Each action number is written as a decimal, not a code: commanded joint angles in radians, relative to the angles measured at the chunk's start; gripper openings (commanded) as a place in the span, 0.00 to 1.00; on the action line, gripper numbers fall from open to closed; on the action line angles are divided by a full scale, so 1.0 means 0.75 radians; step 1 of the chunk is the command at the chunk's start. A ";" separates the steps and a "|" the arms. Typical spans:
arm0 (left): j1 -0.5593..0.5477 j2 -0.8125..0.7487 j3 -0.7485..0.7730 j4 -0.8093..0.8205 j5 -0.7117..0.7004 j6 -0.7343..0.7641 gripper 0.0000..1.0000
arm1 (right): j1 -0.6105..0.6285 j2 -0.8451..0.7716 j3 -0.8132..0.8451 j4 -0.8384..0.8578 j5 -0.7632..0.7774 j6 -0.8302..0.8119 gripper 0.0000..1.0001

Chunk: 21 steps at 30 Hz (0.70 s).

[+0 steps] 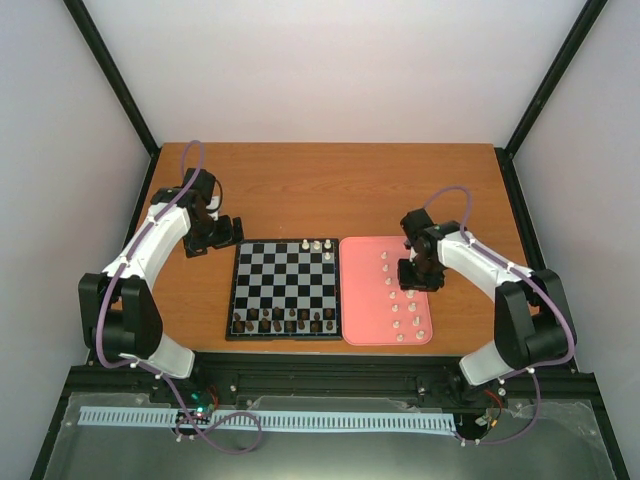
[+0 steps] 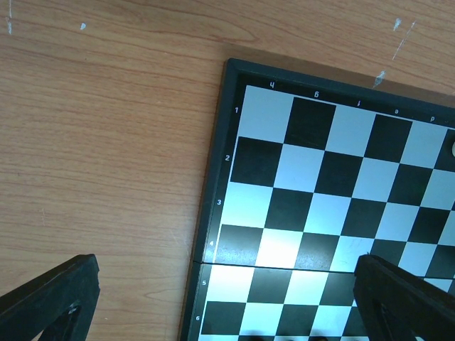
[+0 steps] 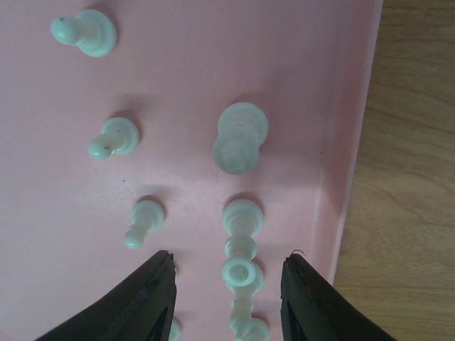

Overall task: Set up the chess pieces on the board
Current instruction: Pick up the chess piece from the storage box.

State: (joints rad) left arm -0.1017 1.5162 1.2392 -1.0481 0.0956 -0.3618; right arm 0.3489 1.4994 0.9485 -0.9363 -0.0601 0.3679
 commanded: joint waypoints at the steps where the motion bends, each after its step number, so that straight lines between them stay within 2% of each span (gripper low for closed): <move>1: 0.007 0.002 0.051 -0.008 -0.007 0.021 1.00 | -0.007 0.018 -0.025 0.035 0.061 -0.001 0.41; 10: 0.009 0.019 0.060 -0.003 -0.020 0.022 1.00 | -0.007 0.077 -0.006 0.058 0.063 -0.018 0.40; 16: 0.008 0.039 0.063 0.003 -0.019 0.023 1.00 | -0.007 0.111 0.011 0.057 0.062 -0.017 0.32; 21: 0.008 0.058 0.073 0.003 -0.016 0.022 1.00 | -0.007 0.112 0.011 0.053 0.066 -0.018 0.20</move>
State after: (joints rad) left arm -0.1017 1.5436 1.2495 -1.0477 0.0887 -0.3618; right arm 0.3489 1.5795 0.9363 -0.9035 -0.0334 0.3542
